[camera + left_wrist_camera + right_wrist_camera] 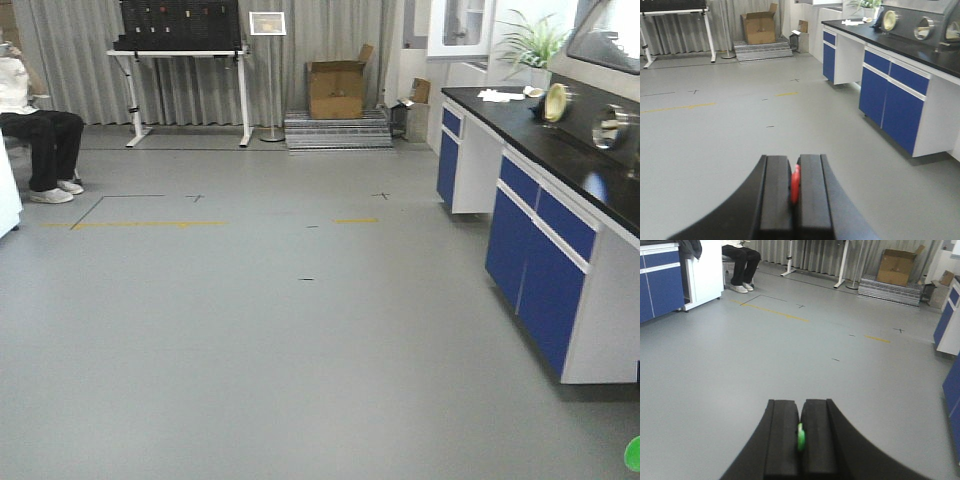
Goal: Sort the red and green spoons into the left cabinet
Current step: 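Drive the base away from the bench holding both spoons, then drive across the room toward the white cabinet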
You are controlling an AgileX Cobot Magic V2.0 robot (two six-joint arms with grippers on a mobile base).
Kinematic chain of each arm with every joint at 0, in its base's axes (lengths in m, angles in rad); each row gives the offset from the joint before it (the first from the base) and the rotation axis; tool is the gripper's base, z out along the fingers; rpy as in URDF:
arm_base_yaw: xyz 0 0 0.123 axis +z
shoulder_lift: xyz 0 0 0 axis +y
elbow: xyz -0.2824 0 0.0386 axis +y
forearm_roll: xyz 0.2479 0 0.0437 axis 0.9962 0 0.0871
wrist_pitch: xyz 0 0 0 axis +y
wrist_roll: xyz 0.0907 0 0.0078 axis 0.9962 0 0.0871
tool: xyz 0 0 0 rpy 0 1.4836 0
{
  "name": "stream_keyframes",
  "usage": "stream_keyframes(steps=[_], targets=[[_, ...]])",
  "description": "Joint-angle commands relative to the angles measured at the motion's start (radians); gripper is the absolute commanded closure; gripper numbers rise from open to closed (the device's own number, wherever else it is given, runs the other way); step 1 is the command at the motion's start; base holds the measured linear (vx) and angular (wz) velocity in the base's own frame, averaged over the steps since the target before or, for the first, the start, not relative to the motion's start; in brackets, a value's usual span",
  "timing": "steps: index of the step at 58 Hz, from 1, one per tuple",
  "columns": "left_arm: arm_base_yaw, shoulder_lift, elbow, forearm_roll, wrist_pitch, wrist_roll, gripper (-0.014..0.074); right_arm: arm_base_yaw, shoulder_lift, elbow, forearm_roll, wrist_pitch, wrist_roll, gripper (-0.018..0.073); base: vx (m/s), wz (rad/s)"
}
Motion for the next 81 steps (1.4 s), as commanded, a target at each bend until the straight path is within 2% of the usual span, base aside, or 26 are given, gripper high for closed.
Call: stream_keyframes(steps=[1, 53, 81], targets=[[-0.003, 0.000, -0.028, -0.015, -0.074, -0.005, 0.0600, -0.006, 0.000, -0.026, 0.029, -0.058, -0.002, 0.0562, 0.28, 0.20], [-0.003, 0.000, -0.028, -0.015, -0.074, -0.005, 0.0600, -0.006, 0.000, -0.026, 0.029, -0.059, -0.002, 0.0562, 0.36, 0.12], [-0.003, 0.000, -0.028, -0.015, -0.074, -0.005, 0.0600, -0.006, 0.000, -0.026, 0.029, -0.059, -0.002, 0.0562, 0.43, -0.06]])
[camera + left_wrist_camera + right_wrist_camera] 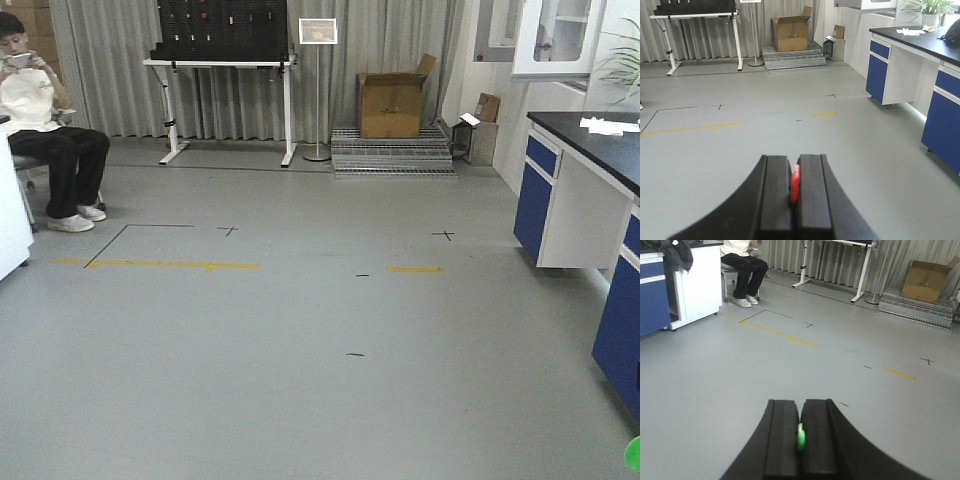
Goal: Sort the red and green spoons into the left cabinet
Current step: 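Drive across the room toward the white cabinet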
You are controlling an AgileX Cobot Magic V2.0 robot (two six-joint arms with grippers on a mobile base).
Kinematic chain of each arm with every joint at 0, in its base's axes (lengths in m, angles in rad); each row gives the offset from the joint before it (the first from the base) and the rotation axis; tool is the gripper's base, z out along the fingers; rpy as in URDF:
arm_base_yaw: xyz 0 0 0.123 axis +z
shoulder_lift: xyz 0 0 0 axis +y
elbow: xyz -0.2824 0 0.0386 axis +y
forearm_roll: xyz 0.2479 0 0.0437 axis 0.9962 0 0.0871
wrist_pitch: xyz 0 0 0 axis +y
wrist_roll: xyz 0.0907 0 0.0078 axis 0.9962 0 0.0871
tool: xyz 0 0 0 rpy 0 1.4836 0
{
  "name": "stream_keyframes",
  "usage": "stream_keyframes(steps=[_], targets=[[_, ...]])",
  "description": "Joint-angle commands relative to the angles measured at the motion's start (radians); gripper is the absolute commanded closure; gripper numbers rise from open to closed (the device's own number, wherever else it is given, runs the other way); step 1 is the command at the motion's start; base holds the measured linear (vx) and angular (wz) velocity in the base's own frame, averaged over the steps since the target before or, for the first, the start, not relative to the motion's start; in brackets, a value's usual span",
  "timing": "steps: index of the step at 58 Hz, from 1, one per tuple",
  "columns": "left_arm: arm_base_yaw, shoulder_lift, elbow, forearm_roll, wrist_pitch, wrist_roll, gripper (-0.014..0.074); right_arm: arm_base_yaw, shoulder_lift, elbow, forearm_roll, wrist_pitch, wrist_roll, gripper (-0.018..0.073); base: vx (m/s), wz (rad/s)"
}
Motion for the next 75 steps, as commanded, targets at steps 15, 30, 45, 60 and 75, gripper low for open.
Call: stream_keyframes(steps=[15, 30, 45, 60, 75], targets=[[-0.003, 0.000, -0.028, -0.015, -0.074, -0.005, 0.0600, -0.006, 0.000, -0.026, 0.029, -0.059, -0.002, 0.0562, 0.46, -0.09], [-0.003, 0.000, -0.028, -0.015, -0.074, -0.005, 0.0600, -0.006, 0.000, -0.026, 0.029, -0.059, -0.002, 0.0562, 0.50, -0.05], [-0.003, 0.000, -0.028, -0.015, -0.074, -0.005, 0.0600, -0.006, 0.000, -0.026, 0.029, -0.059, -0.002, 0.0562, 0.53, 0.01], [-0.003, 0.000, -0.028, -0.015, -0.074, -0.005, 0.0600, -0.006, 0.000, -0.026, 0.029, -0.059, -0.002, 0.0562, 0.54, 0.00], [-0.003, 0.002, -0.028, -0.015, -0.074, -0.005, 0.0600, -0.006, 0.000, -0.026, 0.029, -0.059, -0.002, 0.0562, 0.57, -0.05]])
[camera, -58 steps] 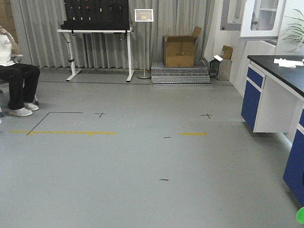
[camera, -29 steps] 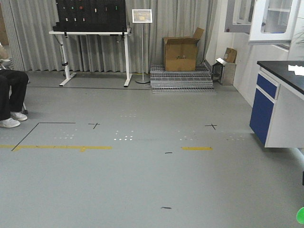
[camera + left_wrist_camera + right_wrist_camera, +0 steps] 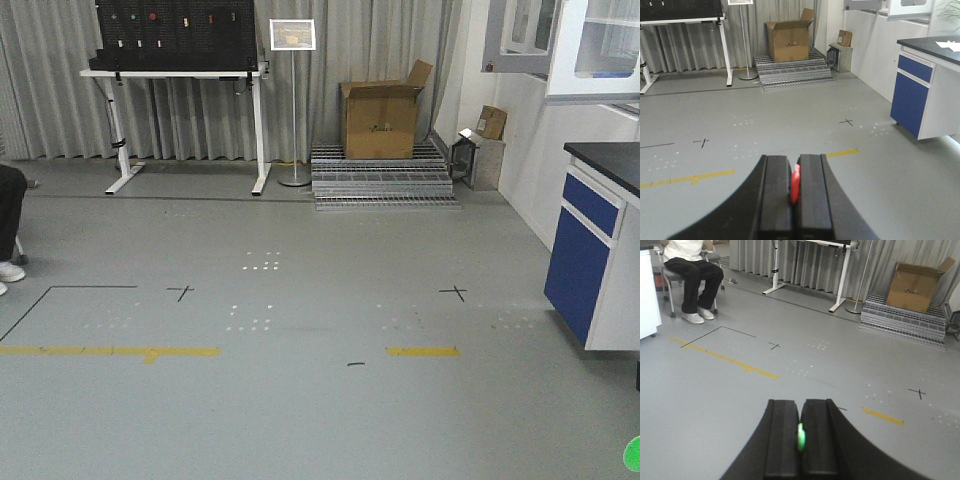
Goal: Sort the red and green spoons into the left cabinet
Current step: 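Drive across the room toward the white cabinet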
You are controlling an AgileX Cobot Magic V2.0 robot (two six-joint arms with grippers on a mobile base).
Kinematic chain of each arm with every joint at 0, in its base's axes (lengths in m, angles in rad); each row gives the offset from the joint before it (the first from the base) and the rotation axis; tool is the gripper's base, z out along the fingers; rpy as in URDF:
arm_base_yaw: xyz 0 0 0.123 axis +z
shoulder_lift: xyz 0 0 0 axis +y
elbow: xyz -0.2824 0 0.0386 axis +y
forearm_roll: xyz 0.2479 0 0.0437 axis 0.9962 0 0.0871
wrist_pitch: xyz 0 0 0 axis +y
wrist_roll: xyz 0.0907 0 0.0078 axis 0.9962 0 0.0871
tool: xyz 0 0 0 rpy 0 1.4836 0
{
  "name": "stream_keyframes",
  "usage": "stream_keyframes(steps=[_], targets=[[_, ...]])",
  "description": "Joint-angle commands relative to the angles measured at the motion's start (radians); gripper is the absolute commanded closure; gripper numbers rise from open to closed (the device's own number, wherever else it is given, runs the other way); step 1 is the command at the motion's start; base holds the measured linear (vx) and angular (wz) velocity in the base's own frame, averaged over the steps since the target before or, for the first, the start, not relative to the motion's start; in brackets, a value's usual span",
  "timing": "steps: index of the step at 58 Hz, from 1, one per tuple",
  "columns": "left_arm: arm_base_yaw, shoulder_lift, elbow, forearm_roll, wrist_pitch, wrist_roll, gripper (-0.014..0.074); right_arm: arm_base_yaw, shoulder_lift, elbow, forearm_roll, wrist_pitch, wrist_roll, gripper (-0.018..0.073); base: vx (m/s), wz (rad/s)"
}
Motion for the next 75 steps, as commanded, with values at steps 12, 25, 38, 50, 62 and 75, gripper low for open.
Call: stream_keyframes(steps=[12, 25, 38, 50, 62, 75], targets=[[-0.003, 0.002, -0.028, -0.015, -0.075, -0.005, 0.0600, -0.006, 0.000, -0.026, 0.029, -0.059, -0.002, 0.0562, 0.58, -0.06], [-0.003, 0.002, -0.028, -0.015, -0.075, -0.005, 0.0600, -0.006, 0.000, -0.026, 0.029, -0.059, -0.002, 0.0562, 0.56, -0.01], [-0.003, 0.002, -0.028, -0.015, -0.075, -0.005, 0.0600, -0.006, 0.000, -0.026, 0.029, -0.059, -0.002, 0.0562, 0.57, 0.04], [-0.003, 0.002, -0.028, -0.015, -0.075, -0.005, 0.0600, -0.006, 0.000, -0.026, 0.029, -0.059, -0.002, 0.0562, 0.57, 0.04], [-0.003, 0.002, -0.028, -0.015, -0.075, -0.005, 0.0600, -0.006, 0.000, -0.026, 0.029, -0.059, -0.002, 0.0562, 0.56, 0.01], [-0.003, 0.002, -0.028, -0.015, -0.075, -0.005, 0.0600, -0.006, 0.000, -0.026, 0.029, -0.059, -0.002, 0.0562, 0.57, -0.03]])
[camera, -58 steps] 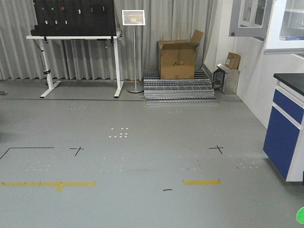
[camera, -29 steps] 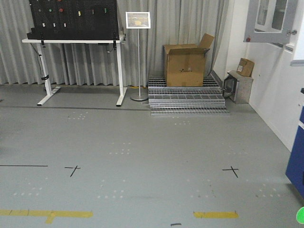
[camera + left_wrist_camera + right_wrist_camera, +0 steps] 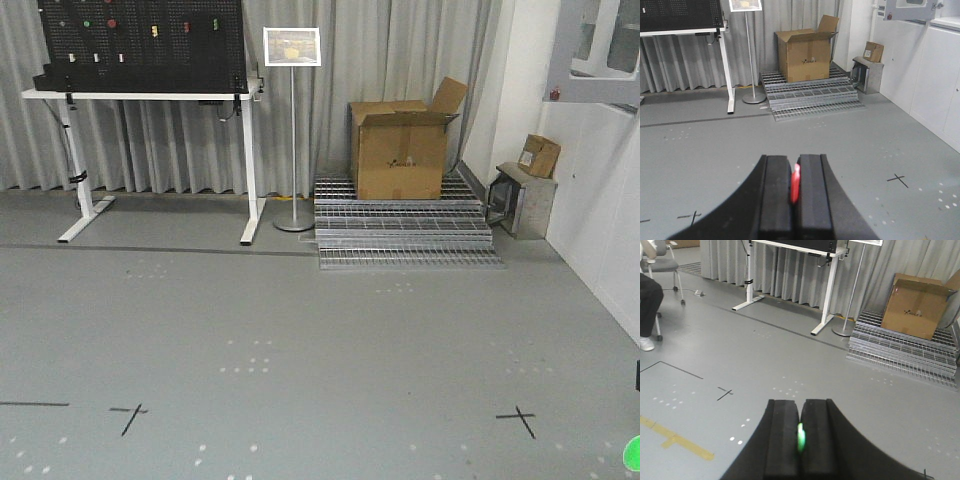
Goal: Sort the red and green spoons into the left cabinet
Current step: 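Drive across the room toward the white cabinet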
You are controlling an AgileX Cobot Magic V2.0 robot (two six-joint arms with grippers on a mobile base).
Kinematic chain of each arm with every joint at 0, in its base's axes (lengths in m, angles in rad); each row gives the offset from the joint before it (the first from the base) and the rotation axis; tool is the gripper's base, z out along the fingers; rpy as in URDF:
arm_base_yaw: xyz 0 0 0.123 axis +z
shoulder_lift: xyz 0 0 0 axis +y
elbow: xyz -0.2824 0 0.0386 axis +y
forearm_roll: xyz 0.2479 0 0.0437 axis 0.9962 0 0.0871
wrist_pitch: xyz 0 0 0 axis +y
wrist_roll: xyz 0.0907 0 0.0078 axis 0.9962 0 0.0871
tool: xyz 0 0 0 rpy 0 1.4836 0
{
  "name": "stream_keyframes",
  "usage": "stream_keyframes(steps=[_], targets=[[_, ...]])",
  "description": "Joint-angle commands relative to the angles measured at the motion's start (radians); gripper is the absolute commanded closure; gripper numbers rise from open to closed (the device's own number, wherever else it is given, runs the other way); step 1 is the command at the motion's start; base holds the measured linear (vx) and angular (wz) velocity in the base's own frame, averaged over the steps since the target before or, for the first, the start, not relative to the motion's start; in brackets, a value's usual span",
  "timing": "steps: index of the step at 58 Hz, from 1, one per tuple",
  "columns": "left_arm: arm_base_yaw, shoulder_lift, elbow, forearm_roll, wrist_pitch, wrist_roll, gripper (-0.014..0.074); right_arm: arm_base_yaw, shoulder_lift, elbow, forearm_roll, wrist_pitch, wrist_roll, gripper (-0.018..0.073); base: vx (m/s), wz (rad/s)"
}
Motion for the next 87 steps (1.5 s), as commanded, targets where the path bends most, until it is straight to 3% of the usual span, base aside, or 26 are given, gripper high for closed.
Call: stream_keyframes(steps=[1, 87], targets=[[-0.003, 0.001, -0.028, -0.015, -0.075, -0.005, 0.0600, -0.006, 0.000, -0.026, 0.029, -0.059, -0.002, 0.0562, 0.57, -0.06], [-0.003, 0.000, -0.028, -0.015, -0.075, -0.005, 0.0600, -0.006, 0.000, -0.026, 0.029, -0.059, -0.002, 0.0562, 0.58, -0.05]])
